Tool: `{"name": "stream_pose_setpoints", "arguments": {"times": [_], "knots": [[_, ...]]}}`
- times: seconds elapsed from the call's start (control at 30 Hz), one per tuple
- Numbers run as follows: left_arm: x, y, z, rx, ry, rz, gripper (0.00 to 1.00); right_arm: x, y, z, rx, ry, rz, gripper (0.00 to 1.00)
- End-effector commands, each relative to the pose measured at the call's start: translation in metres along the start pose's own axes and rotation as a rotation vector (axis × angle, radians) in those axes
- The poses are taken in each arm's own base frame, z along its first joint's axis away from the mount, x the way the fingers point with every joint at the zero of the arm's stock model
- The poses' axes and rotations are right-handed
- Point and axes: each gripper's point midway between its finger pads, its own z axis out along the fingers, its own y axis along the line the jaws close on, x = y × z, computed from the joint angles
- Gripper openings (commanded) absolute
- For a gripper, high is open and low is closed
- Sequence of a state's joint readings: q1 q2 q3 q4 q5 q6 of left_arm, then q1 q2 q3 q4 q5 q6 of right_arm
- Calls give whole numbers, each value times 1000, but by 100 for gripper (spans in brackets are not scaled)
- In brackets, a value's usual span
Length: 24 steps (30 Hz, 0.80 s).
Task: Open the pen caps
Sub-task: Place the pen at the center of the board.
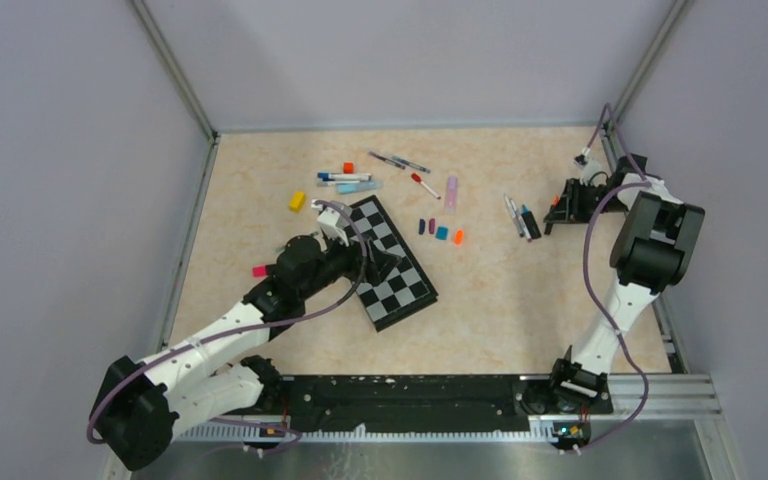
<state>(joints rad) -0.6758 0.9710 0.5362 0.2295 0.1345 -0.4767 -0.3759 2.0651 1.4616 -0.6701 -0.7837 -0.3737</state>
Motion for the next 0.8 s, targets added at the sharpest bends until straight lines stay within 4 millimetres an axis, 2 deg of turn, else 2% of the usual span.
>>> {"name": "stream_pose_setpoints", "arguments": {"times": [0.0, 0.5, 0.77], "knots": [[-11, -9, -2, 37, -51, -24, 99, -9, -1, 0, -19, -11, 21, 30], [-14, -23, -2, 94, -31, -34, 99, -11, 9, -9, -25, -35, -25, 37], [-19, -25, -8, 117, -109, -127, 99, -31, 44, -37, -40, -106, -158, 38]]}}
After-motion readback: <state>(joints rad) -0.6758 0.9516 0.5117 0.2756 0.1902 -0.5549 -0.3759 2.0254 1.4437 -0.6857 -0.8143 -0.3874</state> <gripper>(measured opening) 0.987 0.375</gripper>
